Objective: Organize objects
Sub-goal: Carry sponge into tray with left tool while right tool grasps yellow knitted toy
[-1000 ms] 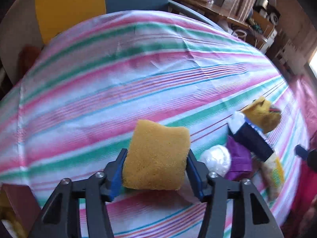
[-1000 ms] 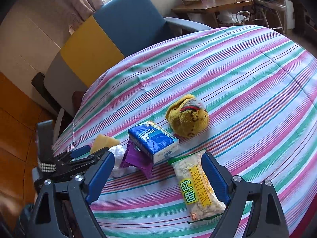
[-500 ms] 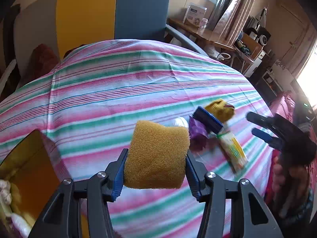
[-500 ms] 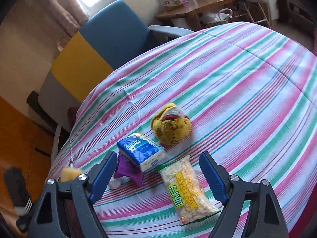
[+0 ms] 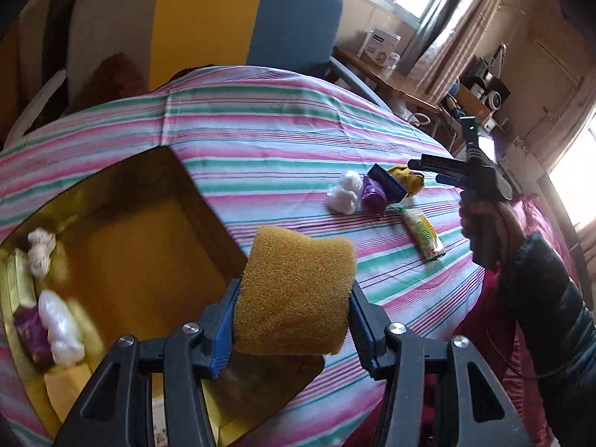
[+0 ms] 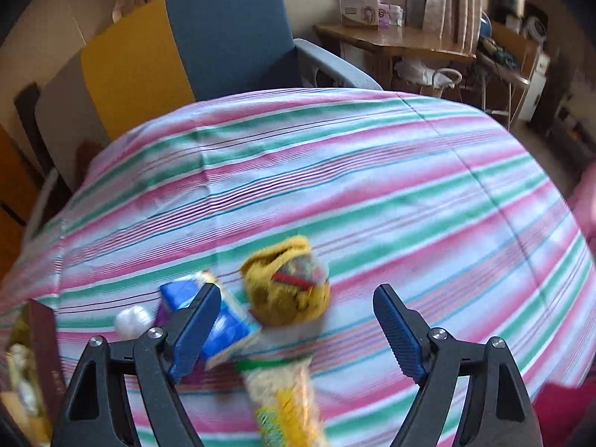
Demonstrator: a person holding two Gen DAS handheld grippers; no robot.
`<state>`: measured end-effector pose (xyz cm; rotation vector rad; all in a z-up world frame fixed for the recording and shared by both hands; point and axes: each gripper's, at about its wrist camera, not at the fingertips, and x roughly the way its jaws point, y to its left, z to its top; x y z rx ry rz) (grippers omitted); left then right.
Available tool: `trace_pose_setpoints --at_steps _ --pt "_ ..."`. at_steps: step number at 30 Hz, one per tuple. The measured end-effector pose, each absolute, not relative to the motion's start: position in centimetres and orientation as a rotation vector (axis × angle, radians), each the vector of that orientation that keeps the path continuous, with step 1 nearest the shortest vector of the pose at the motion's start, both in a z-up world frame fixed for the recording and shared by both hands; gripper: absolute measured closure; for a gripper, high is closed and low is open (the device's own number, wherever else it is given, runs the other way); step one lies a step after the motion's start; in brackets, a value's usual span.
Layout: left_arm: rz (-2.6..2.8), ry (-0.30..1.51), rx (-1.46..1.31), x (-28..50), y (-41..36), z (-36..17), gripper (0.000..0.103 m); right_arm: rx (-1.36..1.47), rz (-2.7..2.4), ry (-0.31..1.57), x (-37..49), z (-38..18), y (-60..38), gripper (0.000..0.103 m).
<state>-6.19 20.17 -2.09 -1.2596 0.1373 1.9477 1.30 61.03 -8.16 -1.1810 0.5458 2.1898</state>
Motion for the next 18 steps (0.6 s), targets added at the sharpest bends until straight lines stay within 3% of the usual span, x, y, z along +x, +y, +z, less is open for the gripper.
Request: trace_pose_setpoints --at_steps 4,5,6,9,18 --pt "1.963 0.1 -1.307 -6.5 18.6 -2.9 0.049 -1.252 2.165 0.513 -0.7 -10.9 62.3 0.02" --pt "1.967 0.095 -1.311 -6.5 18.4 -2.9 0.049 -1.279 2.174 0.523 -1.0 -12.0 62.4 0.03" --pt "1.973 0.09 -1.313 -6.5 18.1 -3.0 0.049 -1.301 2.186 0.537 -0.9 -12.8 62.4 0.052" --pt "1.981 0.06 -1.317 -6.4 18.0 -3.3 0.049 -1.321 2.224 0.475 -1.0 -12.8 61.7 0.061" --pt "2.041 -0.029 -1.316 -5.4 15.6 -3.2 0.049 -1.341 2.233 0.459 -0.4 -13.5 62.0 0.062"
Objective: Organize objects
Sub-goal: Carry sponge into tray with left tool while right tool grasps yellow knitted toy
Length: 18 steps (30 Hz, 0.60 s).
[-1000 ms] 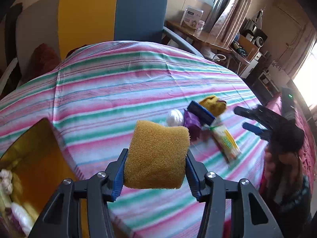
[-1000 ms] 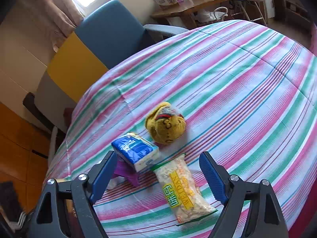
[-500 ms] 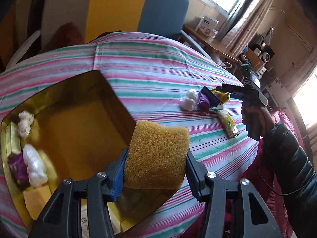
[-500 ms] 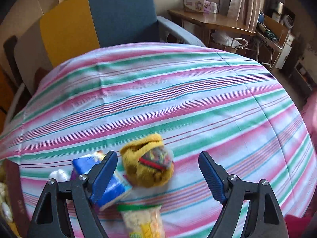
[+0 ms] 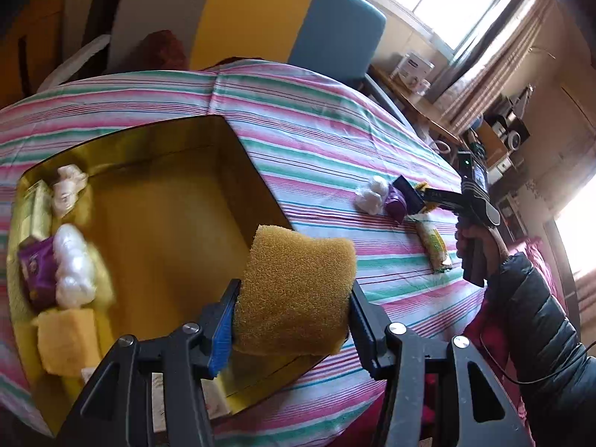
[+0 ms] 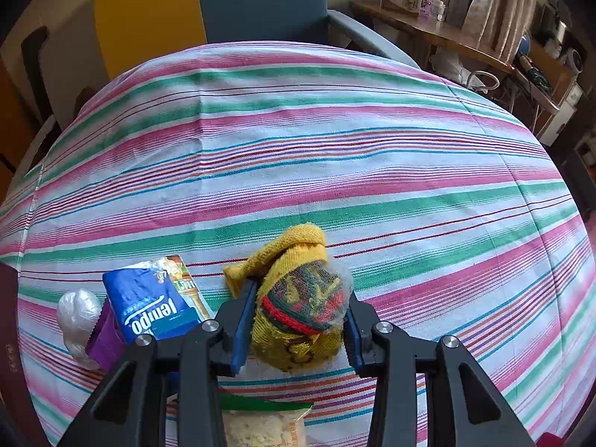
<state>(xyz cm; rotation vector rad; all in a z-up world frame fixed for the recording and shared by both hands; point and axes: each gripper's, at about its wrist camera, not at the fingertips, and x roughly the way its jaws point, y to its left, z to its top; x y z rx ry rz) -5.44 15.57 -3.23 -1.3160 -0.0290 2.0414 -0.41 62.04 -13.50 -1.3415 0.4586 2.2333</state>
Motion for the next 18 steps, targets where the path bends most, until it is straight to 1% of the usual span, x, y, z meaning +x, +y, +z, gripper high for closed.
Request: trace_pose_setpoints --at_steps 8,12,14,18 --pt "2.227 -0.108 -1.301 -5.9 8.9 -1.8 0.049 -1.357 2.232 0.451 -0.5 -13.6 62.6 0.062" --pt "2.307 -0.237 -1.342 -8.4 5.1 -1.7 0.049 -1.367 2.226 0.432 -0.7 -13.6 62.5 0.062" --pt "2.319 -0.3 -1.362 -10.2 4.3 -1.9 0.049 -1.369 2.226 0.43 -0.7 -13.6 62.5 0.062" --pt "2.312 -0.324 -1.406 -13.8 5.1 -3.1 0.049 -1.369 2.224 0.417 -0.7 -13.5 62.1 0.061"
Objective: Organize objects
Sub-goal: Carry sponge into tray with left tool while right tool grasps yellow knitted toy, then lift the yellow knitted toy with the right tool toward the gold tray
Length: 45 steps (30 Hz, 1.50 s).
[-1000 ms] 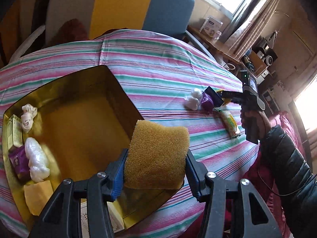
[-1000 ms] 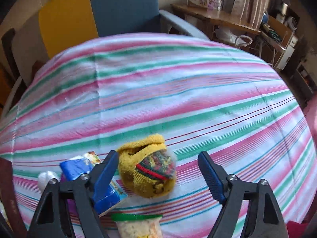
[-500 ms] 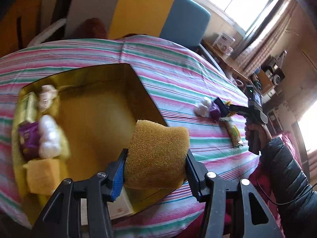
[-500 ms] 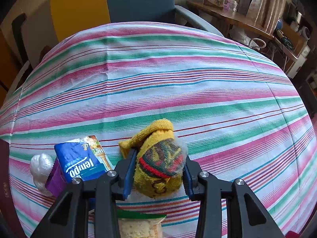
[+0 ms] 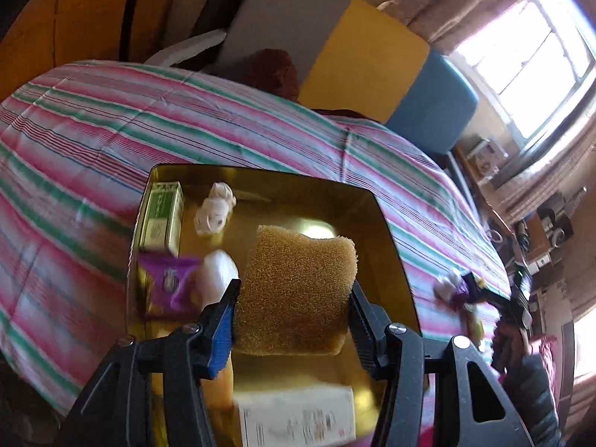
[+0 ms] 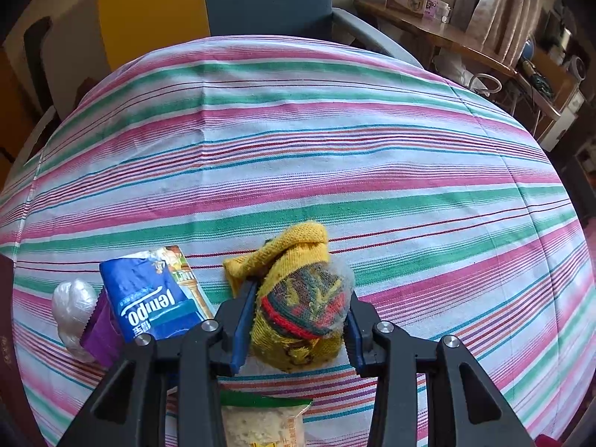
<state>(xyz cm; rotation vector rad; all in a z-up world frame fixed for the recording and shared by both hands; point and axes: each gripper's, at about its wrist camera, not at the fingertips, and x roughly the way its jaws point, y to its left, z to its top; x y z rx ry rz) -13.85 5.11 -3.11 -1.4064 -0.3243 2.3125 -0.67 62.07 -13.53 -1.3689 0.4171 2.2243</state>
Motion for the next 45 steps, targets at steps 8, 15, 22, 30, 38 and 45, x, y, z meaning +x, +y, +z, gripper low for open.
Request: trace_pose_setpoints --at_steps 8,15,22,30,38,45 --pt "2.333 -0.293 -1.543 -21.0 7.5 -7.9 0.049 -1.38 2.225 0.37 -0.7 -13.6 61.4 0.059" --pt "2.379 -0.159 -1.583 -23.7 9.0 -10.5 0.047 -1.385 2.226 0.349 -0.7 -13.5 61.0 0.059" --pt "2.378 -0.153 -1.534 -22.5 8.9 -8.9 0.028 -1.385 2.23 0.348 -0.7 -13.5 61.1 0.058" --pt "2.499 0.027 -1.32 -17.0 8.1 -3.5 0.028 -1.381 2.237 0.324 -0.7 -13.6 60.9 0.058" --pt "2.622 0.258 -1.096 -7.4 7.6 -0.8 0.028 -1.38 2.246 0.334 -0.5 -13.7 60.9 0.056" --pt "2.646 0.247 -1.148 -5.3 6.9 -1.9 0.03 -1.373 2.253 0.349 -0.2 -13.9 60.9 0.053"
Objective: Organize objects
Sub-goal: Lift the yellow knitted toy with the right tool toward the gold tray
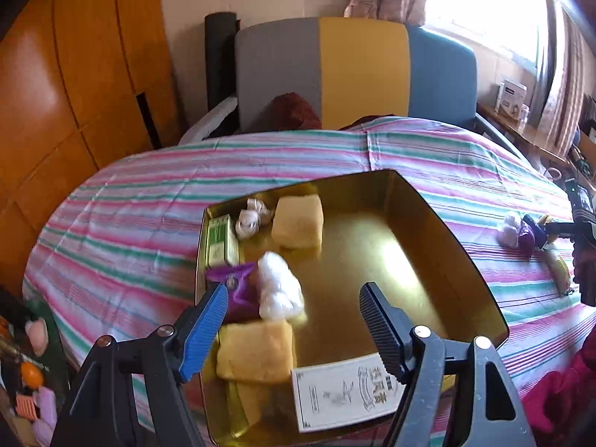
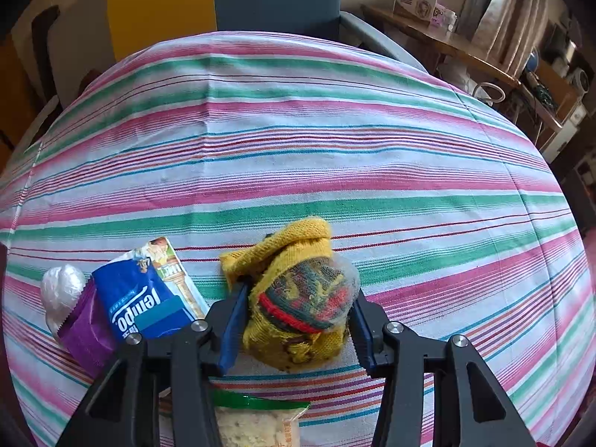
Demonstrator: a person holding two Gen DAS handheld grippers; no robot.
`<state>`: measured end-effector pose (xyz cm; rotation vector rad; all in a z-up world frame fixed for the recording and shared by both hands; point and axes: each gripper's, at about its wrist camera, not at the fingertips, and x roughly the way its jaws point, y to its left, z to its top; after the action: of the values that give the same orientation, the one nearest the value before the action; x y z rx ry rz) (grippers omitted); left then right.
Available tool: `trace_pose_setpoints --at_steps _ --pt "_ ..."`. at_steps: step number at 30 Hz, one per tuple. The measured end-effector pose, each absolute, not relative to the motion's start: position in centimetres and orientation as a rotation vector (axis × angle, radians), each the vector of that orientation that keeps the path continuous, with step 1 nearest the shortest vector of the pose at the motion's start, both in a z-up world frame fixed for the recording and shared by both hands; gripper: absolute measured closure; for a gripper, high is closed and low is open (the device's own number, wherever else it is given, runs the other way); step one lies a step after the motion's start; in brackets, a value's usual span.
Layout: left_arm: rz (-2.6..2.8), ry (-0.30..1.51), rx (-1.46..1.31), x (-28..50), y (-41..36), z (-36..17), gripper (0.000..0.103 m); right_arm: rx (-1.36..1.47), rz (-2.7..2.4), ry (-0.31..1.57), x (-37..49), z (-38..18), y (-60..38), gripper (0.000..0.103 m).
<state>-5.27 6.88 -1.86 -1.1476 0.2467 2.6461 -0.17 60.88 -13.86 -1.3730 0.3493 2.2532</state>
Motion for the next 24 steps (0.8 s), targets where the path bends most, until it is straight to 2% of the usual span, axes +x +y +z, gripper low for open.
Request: trace_pose_setpoints --at_steps 3,24 --pt "2.639 0.243 -1.168 -4.8 6.8 -2.3 0.035 -1.369 2.258 0.355 0.0 -13.8 60.9 0.053" --pt "2.612 0.233 -1.231 -4.8 6.7 -4.0 0.036 -1.381 2.255 0.297 -0.1 -13.5 59.9 0.054"
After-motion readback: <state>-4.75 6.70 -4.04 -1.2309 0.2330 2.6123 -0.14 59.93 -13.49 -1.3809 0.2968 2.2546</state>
